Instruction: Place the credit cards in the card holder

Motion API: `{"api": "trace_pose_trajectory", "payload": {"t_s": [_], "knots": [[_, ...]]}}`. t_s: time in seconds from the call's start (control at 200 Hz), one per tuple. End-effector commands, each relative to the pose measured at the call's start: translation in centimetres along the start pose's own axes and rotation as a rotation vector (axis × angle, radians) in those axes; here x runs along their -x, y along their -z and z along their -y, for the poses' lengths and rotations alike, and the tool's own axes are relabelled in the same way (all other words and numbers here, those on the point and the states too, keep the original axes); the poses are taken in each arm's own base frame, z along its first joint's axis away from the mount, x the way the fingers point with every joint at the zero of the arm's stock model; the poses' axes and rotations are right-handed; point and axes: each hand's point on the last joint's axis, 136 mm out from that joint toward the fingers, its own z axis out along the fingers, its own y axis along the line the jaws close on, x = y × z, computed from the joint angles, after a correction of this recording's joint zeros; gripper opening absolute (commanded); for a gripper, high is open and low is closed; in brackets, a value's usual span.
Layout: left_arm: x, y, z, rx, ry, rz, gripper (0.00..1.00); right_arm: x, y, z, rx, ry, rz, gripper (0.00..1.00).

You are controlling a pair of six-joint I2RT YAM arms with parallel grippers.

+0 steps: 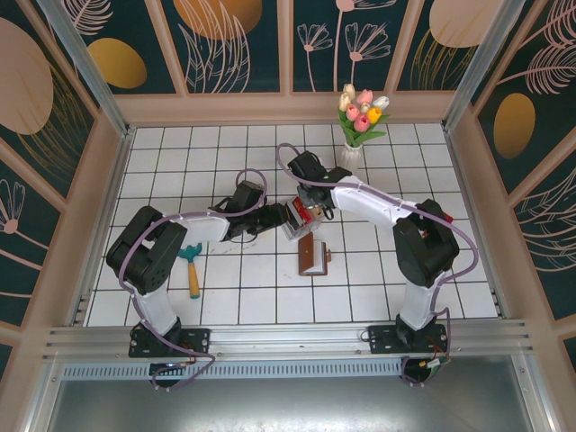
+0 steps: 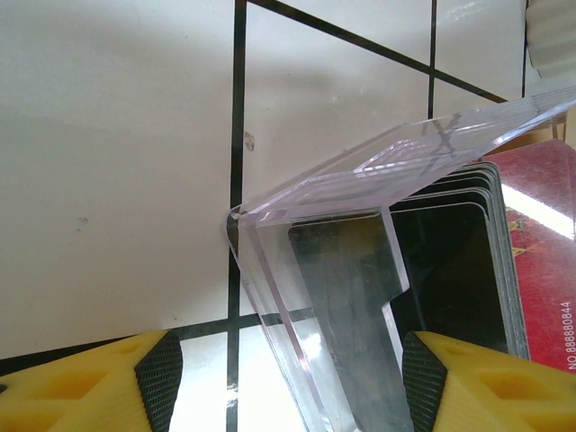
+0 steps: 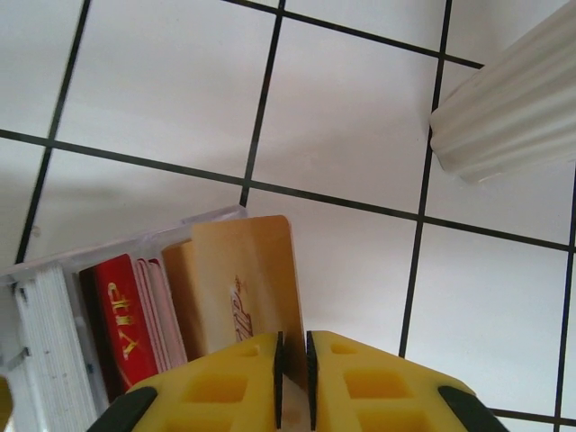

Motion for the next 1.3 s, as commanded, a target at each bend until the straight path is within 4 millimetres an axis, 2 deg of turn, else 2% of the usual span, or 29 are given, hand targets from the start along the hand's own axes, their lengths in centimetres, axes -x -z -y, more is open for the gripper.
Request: {"api": "trace_pose_trajectory", "payload": {"t_s": [0.0,0.155,0.28,0.295,0.33,0.45,0.565,0.691,0.821,0.926,1.026,1.051,1.081,1.296], "knots": [[-0.2,0.1,-0.6,0.029,-0.020,-0.011,0.69,1.4,3.5,-0.5,0.067,-0.027,0.035,0.16],[0.4,1.2,0.6,0.005,-0.041,0.011,0.71,1.9,6.1,-1.6,0.190,-0.120,0.056,0.13],[0.7,2.2,1.6,-0.021,-0.059,0.018,0.72,2.3,8.1,-1.7,0.243,-0.217,0.081,0.08],[1.1,3.0,2.3,-0.040,-0.066,0.036,0.73,2.2,8.2,-1.6,0.243,-0.224,0.083,0.07],[1.2,3.6,2.6,-0.048,-0.069,0.045,0.73,2.3,8.9,-1.4,0.244,-0.256,0.095,0.06],[1.1,5.6,3.3,-0.065,-0.081,0.068,0.75,1.2,10.9,0.5,0.213,-0.379,0.141,0.05],[-0.3,7.0,3.9,-0.080,-0.094,0.062,0.77,-1.3,12.4,1.9,0.251,-0.501,0.174,0.05],[-2.8,7.4,4.3,-0.066,-0.118,0.023,0.80,-5.2,11.8,2.3,0.293,-0.592,0.135,0.05],[-5.2,7.3,4.9,-0.071,-0.132,-0.024,0.81,-7.6,11.0,1.9,0.306,-0.625,0.090,0.04],[-5.9,7.2,4.6,-0.061,-0.127,-0.030,0.81,-7.5,11.1,1.9,0.289,-0.639,0.091,0.04],[-5.4,7.5,4.4,-0.043,-0.128,-0.006,0.82,-7.4,10.9,3.0,0.168,-0.689,0.077,0.04],[-5.3,7.5,4.4,-0.038,-0.128,-0.002,0.82,-7.5,10.9,3.3,0.128,-0.706,0.071,0.00],[-5.2,7.5,4.4,-0.030,-0.128,0.002,0.82,-7.5,10.8,3.4,0.089,-0.717,0.068,0.00],[-4.8,7.6,3.9,-0.001,-0.121,0.023,0.82,-6.3,10.2,2.8,-0.041,-0.734,0.059,0.00]]}}
